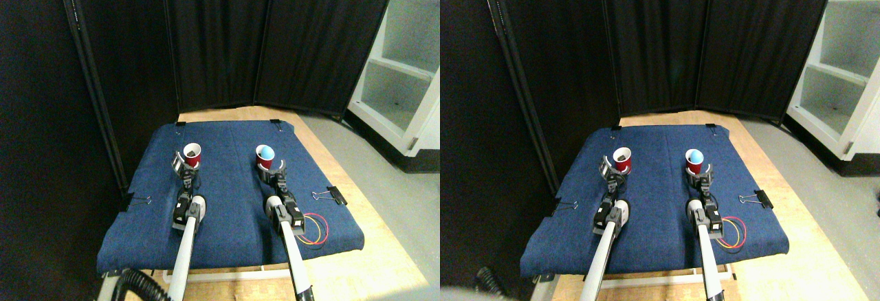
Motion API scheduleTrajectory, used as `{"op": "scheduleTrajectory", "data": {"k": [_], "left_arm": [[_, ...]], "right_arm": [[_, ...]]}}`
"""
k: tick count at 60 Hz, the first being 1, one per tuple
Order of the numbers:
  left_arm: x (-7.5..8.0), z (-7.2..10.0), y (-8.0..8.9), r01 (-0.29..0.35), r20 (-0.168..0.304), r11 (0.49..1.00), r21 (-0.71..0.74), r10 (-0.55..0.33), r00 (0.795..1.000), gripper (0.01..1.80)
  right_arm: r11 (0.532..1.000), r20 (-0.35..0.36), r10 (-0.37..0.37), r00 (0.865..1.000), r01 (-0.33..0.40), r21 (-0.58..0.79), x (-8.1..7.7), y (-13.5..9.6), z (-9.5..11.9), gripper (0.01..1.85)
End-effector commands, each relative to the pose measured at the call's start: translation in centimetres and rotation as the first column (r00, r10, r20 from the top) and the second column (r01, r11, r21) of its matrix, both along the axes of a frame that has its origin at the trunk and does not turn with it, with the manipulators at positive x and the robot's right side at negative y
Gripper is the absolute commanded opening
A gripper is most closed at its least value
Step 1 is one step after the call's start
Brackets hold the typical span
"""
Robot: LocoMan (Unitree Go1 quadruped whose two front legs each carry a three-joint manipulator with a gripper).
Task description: Pour (bimanual)
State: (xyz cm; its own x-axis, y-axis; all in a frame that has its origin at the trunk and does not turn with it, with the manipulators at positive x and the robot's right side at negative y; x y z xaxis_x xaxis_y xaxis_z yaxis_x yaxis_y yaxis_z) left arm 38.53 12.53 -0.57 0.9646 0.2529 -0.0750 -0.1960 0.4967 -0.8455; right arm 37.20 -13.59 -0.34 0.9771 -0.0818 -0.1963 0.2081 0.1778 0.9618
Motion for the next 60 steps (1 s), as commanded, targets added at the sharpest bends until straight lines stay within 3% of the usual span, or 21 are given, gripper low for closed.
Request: {"op": "scheduleTrajectory", "data": {"k": [1, 11, 14, 20, 40, 50, 60], "left_arm": [[0.5, 0.1, -0.5, 0.002, 0.026, 1.000, -0.015, -0.002, 1.000, 0.91], [0.5, -0.4, -0.5, -0.013, 0.012, 0.994, -0.112, 0.014, 1.000, 1.00], [0.5, -0.6, -0.5, -0.015, 0.009, 0.993, -0.121, 0.017, 1.000, 1.11], [0.6, -0.9, -0.6, -0.016, 0.009, 0.989, -0.150, 0.018, 1.000, 1.16], [0.8, -2.1, -1.4, -0.065, -0.008, 0.962, -0.264, 0.065, 0.998, 1.07], [1.0, -2.8, -1.5, -0.053, -0.010, 0.957, -0.285, 0.053, 0.999, 1.03], [0.9, -3.1, -1.7, -0.049, -0.016, 0.958, -0.282, 0.046, 0.999, 1.06]], "right_arm": [[1.000, 0.017, 0.007, 1.000, -0.008, 0.012, 0.6, 0.5, 0.0, 0.65], [0.994, -0.014, -0.028, 1.000, 0.029, 0.104, 0.9, 0.6, -0.4, 0.87], [0.993, -0.012, -0.029, 1.000, 0.030, 0.110, 0.9, 0.6, -0.6, 0.89], [0.991, -0.015, -0.035, 0.999, 0.036, 0.132, 1.0, 0.6, -0.8, 0.95], [0.984, -0.020, -0.044, 0.999, 0.047, 0.173, 1.2, 0.6, -1.2, 1.01], [0.983, -0.011, -0.042, 0.999, 0.043, 0.177, 1.3, 0.6, -1.4, 1.00], [0.972, -0.015, -0.043, 0.999, 0.045, 0.231, 1.6, 0.8, -1.4, 1.12]]}}
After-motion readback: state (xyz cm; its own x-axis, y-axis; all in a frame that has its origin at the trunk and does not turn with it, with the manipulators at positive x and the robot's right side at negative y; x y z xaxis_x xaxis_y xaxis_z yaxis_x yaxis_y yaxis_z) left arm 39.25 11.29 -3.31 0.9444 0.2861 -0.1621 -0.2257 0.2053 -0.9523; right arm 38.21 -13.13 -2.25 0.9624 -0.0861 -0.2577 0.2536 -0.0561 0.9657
